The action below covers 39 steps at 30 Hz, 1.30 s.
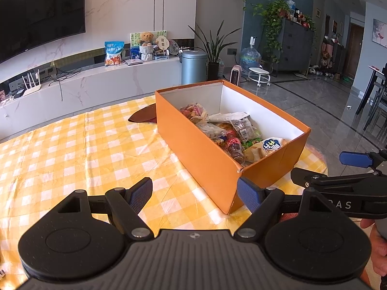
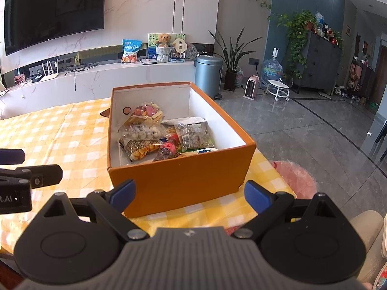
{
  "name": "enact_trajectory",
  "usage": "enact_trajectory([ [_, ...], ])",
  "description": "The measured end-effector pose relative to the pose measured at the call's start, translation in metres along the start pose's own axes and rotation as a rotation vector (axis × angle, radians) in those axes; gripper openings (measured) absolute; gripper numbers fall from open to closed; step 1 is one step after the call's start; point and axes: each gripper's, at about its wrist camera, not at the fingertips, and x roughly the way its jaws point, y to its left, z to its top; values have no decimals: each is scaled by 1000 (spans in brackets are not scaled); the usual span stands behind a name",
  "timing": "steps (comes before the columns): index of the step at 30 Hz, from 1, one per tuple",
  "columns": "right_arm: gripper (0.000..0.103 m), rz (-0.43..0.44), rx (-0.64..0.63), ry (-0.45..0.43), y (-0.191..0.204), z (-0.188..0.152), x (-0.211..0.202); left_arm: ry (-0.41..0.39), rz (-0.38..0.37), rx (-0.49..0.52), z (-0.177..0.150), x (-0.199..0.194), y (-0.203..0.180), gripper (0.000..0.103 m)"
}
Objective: Organize snacks
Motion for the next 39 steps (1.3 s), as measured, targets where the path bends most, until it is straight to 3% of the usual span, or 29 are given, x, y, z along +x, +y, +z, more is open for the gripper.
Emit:
enact_trajectory([
  [39, 95, 11, -8, 16, 5, -5, 5, -4, 17, 8, -1, -4, -1, 94],
])
